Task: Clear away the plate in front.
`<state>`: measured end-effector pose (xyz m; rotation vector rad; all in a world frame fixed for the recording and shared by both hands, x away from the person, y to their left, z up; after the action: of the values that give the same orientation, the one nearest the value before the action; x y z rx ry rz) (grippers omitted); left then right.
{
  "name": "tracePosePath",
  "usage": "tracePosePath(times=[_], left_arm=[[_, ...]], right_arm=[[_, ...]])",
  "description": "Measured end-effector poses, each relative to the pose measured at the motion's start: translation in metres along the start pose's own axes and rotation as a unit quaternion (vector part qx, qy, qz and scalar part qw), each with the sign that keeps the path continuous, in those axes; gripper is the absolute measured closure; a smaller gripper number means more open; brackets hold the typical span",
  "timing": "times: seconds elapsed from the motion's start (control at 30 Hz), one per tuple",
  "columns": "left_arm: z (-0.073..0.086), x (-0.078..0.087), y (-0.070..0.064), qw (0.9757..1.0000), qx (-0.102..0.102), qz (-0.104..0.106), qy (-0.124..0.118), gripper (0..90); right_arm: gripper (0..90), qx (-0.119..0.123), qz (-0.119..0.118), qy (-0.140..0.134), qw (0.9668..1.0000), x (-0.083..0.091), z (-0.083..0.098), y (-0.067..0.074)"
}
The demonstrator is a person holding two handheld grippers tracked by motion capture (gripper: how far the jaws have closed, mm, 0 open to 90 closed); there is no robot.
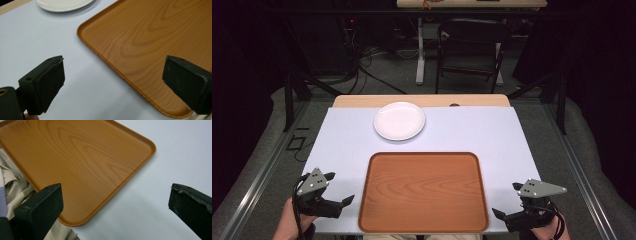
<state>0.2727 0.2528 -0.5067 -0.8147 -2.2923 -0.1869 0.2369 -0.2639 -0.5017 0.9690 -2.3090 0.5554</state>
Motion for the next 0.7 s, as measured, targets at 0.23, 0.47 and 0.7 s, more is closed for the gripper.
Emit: tracePosePath(times=[0.23,0.47,0.7], left_arm=[[-0.0005,0.0001,-0.0012,1.0,0.003,-0.001,-0.002,4.3],[-0.0019,0.0001,-0.0037,0.9998,-0.007,-0.015,-0.008,4.3],[-0.0079,-0.0032,-0.01,0.9998,-0.015,-0.011,-0.01,4.2]], right_arm=[[0.0,-0.001,-0.002,0.002,1.0,-0.001,-0.0006,0.0],[0.0,0.0,-0.002,0.003,1.0,-0.0012,-0.0005,-0.0001],[0.0,0.0,-0.001,0.003,1.0,-0.0014,-0.0006,-0.0002]])
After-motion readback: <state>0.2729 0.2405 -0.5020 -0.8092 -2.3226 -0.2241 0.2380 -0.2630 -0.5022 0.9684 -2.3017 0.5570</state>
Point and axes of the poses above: each handheld gripper's, and its own axes: x roughly backward along the jaws, z roughly out of its underside, y roughly to its left, the point moved 4 cm from there along -x, roughly forward along the jaws, and after that the axes turned 11 degrees about x, right-handed, at the moved point
